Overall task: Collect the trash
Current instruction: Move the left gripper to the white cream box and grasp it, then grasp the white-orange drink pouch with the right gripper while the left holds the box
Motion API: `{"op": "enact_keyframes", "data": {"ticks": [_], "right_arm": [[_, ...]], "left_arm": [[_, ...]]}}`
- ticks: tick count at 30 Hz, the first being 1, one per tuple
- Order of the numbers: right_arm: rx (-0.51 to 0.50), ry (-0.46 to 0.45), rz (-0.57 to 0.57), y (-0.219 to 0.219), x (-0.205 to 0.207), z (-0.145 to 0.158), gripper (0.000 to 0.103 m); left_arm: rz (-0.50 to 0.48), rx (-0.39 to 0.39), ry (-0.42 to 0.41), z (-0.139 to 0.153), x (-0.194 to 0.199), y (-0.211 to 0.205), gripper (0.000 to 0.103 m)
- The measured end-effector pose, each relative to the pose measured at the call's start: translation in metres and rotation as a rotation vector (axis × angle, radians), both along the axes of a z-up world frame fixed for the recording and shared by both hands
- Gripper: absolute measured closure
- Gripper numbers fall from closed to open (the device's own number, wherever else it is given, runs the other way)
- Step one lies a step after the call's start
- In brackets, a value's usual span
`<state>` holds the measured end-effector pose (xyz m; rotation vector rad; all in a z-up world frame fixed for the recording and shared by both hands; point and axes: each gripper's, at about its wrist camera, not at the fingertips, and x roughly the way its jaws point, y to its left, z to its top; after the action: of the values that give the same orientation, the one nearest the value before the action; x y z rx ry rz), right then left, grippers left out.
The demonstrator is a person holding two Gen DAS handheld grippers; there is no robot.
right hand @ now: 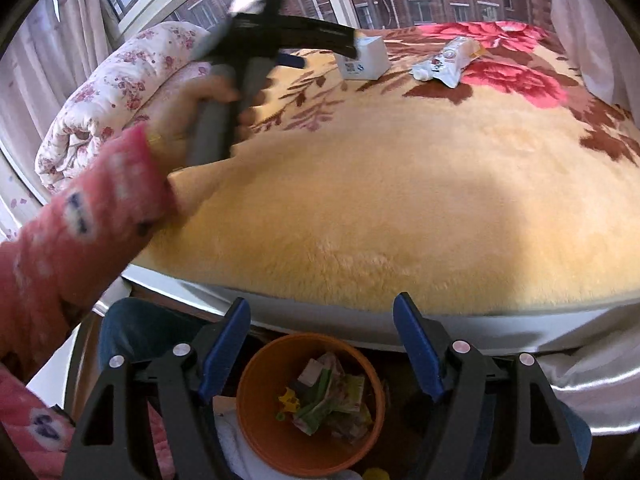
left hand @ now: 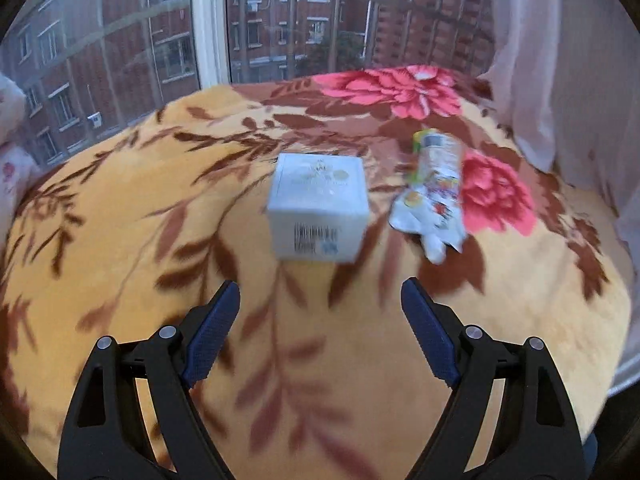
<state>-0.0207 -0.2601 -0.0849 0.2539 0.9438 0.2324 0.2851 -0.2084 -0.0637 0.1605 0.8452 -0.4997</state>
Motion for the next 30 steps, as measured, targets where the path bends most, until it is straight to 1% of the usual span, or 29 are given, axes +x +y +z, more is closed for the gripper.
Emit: {"op": "enact_keyframes", "data": {"ticks": [4, 6, 8, 10, 11, 14, 16, 20, 25, 30], "right_arm": [[0.011, -0.025, 0.024, -0.002, 0.010, 0.010, 0.030], [0.020, -0.035, 0.028, -0.005, 0.014, 0.013, 0.030], [0.028, -0.037, 0.026, -0.008, 0.020, 0.015, 0.030], [0.028, -0.033, 0.019, -0.011, 0.026, 0.014, 0.030], [0.028, -0.029, 0.016, -0.012, 0.028, 0.013, 0.030], [0.034, -0.020, 0.005, -0.016, 0.031, 0.011, 0.030], [0.038, -0.022, -0.001, -0.017, 0.030, 0.012, 0.030], [0.027, -0.035, -0.020, -0.022, 0.028, 0.017, 0.030], [-0.016, -0.062, -0.060, -0.032, 0.037, 0.027, 0.030], [-0.057, -0.108, -0.098, -0.045, 0.066, 0.040, 0.030]], "left_arm": [[0.010, 0.010, 0.025, -0.014, 0.035, -0.017, 0.022], [0.016, -0.002, 0.047, -0.020, 0.047, -0.022, 0.022], [0.020, -0.013, 0.053, -0.023, 0.056, -0.024, 0.022], [0.020, -0.015, 0.046, -0.025, 0.061, -0.024, 0.037], [0.018, -0.011, 0.048, -0.026, 0.062, -0.025, 0.040], [0.018, -0.011, 0.045, -0.025, 0.060, -0.024, 0.040], [0.031, -0.003, 0.028, -0.020, 0.055, -0.019, 0.041], [0.033, -0.012, 0.013, -0.006, 0.041, -0.007, 0.041], [0.052, -0.002, -0.026, 0.024, 0.004, 0.023, 0.041], [0.070, 0.026, -0.083, 0.050, -0.040, 0.058, 0.041]]}}
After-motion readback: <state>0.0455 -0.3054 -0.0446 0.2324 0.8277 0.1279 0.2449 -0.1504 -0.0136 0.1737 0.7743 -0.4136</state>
